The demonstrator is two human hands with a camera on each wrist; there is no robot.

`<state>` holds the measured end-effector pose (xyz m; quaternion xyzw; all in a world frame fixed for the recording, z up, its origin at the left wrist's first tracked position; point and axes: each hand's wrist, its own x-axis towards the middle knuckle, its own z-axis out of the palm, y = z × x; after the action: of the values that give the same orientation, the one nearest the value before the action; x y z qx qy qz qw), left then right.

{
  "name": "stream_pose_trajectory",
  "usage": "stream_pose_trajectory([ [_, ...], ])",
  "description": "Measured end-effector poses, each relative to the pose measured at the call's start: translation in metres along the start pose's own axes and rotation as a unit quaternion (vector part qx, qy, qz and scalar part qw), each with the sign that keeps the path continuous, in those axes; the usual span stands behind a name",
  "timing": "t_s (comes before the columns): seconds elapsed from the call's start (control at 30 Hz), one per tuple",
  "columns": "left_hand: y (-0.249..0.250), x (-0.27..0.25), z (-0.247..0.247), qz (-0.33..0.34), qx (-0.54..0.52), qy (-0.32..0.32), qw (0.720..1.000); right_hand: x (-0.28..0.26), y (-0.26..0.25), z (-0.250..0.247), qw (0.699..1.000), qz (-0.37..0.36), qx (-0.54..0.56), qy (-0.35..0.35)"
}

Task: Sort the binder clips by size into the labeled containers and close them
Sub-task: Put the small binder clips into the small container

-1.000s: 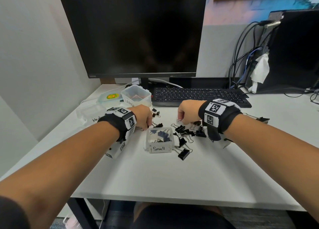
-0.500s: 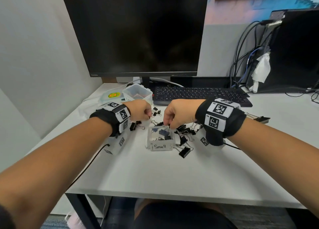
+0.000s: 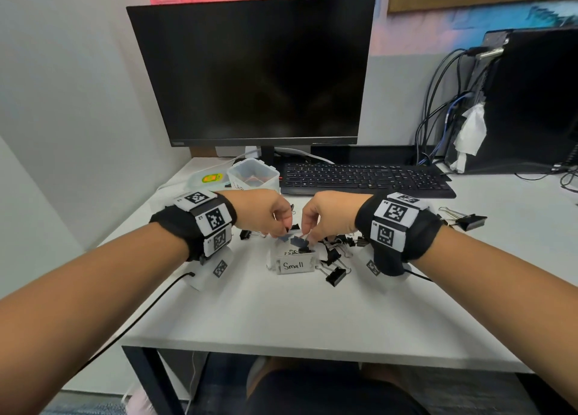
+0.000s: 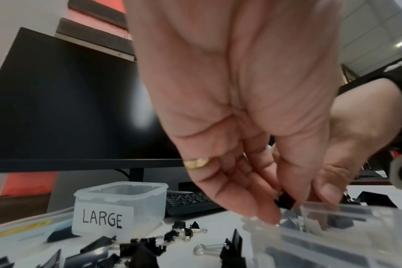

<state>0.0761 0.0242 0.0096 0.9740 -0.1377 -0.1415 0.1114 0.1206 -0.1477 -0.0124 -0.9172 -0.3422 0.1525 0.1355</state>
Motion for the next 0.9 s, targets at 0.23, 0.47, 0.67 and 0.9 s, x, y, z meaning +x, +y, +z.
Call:
stream_pose_trajectory([
  [0.23,0.007,0.000,0.006,0.018,0.037,0.007,0.999,-0.001,0.008,0.003,0.998,0.039,0.043,0.010],
  [0.47,0.001,-0.001,0.005,0.005,0.029,-0.002,1.000,0.003,0.010,0.001,0.998,0.051,0.046,0.016],
  [0.67,-0.020,-0.002,0.005,-0.063,0.035,0.003,0.997,0.012,0.009,0.001,0.996,0.040,0.072,0.015],
  [0.9,-0.031,-0.001,0.021,-0.087,-0.007,-0.014,0.996,0.012,0.016,-0.002,0.995,0.031,0.096,0.011],
])
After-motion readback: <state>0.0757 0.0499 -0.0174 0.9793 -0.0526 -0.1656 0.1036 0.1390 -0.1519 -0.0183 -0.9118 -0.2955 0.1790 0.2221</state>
